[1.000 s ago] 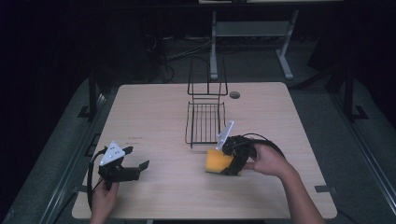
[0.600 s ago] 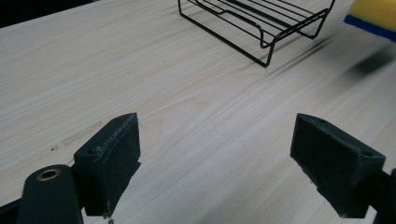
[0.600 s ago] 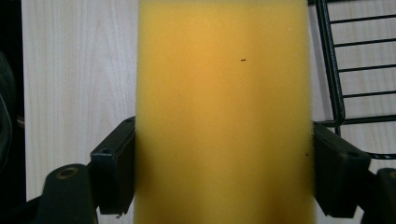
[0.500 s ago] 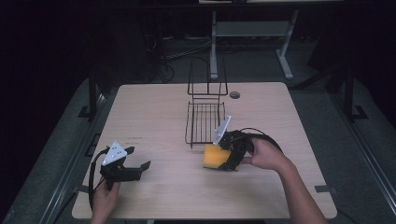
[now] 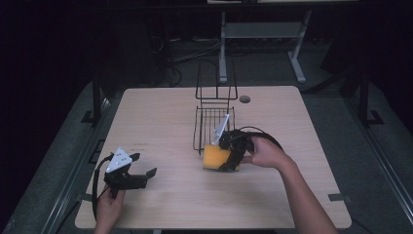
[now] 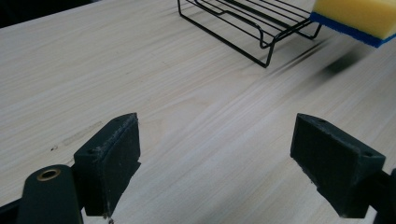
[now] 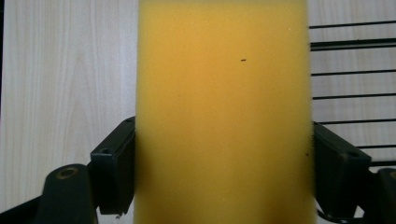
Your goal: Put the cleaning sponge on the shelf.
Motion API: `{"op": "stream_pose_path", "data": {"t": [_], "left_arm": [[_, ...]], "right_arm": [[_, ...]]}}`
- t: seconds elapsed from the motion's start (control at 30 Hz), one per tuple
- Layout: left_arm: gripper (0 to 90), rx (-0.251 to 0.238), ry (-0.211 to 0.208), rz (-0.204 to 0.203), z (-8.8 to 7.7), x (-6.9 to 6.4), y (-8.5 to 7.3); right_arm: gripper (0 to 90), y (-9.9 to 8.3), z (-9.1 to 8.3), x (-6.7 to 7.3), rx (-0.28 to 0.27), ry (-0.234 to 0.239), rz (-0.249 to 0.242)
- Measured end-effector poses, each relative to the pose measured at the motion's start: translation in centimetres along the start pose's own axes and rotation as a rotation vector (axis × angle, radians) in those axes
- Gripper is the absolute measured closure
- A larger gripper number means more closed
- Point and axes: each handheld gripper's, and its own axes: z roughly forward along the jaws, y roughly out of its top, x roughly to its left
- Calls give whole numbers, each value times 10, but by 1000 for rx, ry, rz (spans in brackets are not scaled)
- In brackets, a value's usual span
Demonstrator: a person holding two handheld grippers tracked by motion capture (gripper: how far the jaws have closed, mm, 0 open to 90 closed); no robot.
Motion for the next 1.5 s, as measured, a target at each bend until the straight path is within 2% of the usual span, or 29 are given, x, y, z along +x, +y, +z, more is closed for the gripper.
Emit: {"op": "stream_pose_path", "data": {"t": [0.33, 0.43, 0.57, 0.67, 0.77, 0.93, 1.17, 1.27, 1.3, 1.5], "left_arm": [[153, -11, 2, -3, 0, 1, 0], [153, -10, 3, 1, -1, 1, 0], [153, -10, 4, -3, 0, 2, 0], [153, -12, 5, -3, 0, 2, 0], [153, -8, 6, -3, 0, 2, 0], [153, -11, 6, 2, 0, 2, 0], [153, -8, 5, 1, 1, 2, 0], [153, -7, 5, 2, 1, 2, 0], [153, -6, 5, 2, 1, 2, 0], [153, -4, 3, -1, 2, 2, 0]], "right_arm": [[216, 12, 0, -15, 5, 18, -7], [216, 14, 4, -22, 18, 25, 6], [216, 16, 4, -26, 25, 19, 4], [215, 16, 4, -31, 8, 27, 23], [215, 15, 5, -37, 27, 20, 29], [215, 17, 4, -43, 27, 18, 32], [215, 16, 8, -52, 5, 51, 58], [215, 17, 7, -53, 2, 49, 51], [216, 20, 5, -54, 19, 42, 42], [215, 26, 6, -61, 33, 49, 37]]}}
